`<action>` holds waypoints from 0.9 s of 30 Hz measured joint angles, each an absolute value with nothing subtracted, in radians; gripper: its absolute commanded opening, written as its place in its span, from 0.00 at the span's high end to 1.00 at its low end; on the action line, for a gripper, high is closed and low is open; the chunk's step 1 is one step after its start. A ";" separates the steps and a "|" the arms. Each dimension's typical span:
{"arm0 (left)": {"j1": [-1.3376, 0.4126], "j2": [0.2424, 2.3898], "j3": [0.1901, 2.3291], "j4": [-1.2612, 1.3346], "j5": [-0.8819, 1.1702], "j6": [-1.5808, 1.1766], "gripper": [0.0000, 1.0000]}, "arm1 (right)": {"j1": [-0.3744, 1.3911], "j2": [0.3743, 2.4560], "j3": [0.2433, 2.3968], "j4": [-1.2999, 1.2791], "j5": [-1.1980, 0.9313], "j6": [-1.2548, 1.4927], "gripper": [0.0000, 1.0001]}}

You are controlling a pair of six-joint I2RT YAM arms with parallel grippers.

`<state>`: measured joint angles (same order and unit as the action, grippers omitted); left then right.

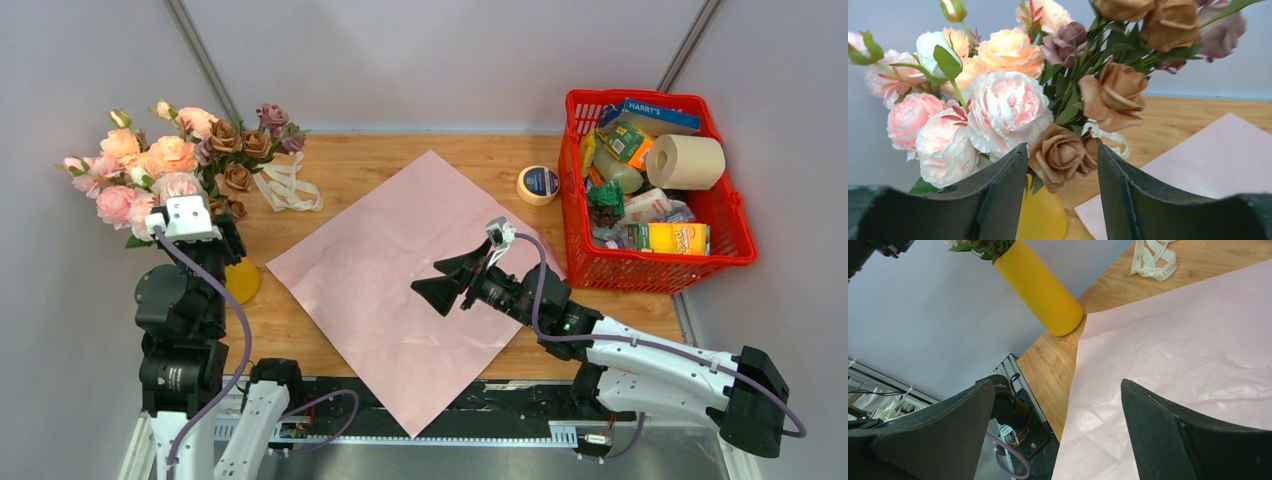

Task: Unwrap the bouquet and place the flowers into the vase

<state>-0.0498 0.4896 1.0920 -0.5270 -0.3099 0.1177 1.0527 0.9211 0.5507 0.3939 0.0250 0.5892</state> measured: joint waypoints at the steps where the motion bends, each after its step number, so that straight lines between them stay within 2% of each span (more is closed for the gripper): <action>1: -0.050 0.490 1.109 -0.537 -0.287 0.110 0.32 | 1.053 0.921 0.551 0.393 0.025 0.590 0.00; 7: -0.050 0.505 1.235 -0.611 -0.097 0.047 0.31 | 1.053 0.949 0.603 0.309 0.041 0.576 0.00; 11: -0.050 0.542 1.368 -0.644 0.060 -0.026 0.30 | 1.053 0.972 0.696 0.171 0.137 0.490 0.00; 14: -0.050 0.542 1.384 -0.625 0.194 -0.101 0.30 | 1.052 0.966 0.757 0.094 0.213 0.422 0.00; 19: -0.050 0.505 1.162 -0.404 0.481 -0.358 0.30 | 1.053 0.896 0.767 0.028 0.280 0.373 0.00; 27: -0.052 0.462 0.727 -0.199 0.630 -0.589 0.29 | 1.053 0.807 0.741 -0.058 0.374 0.392 0.00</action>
<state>-0.0517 0.4622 0.7269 -0.1986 0.6296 -0.5888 1.0527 0.8074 0.7414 -0.0578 0.3740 0.3923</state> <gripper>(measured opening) 0.706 0.998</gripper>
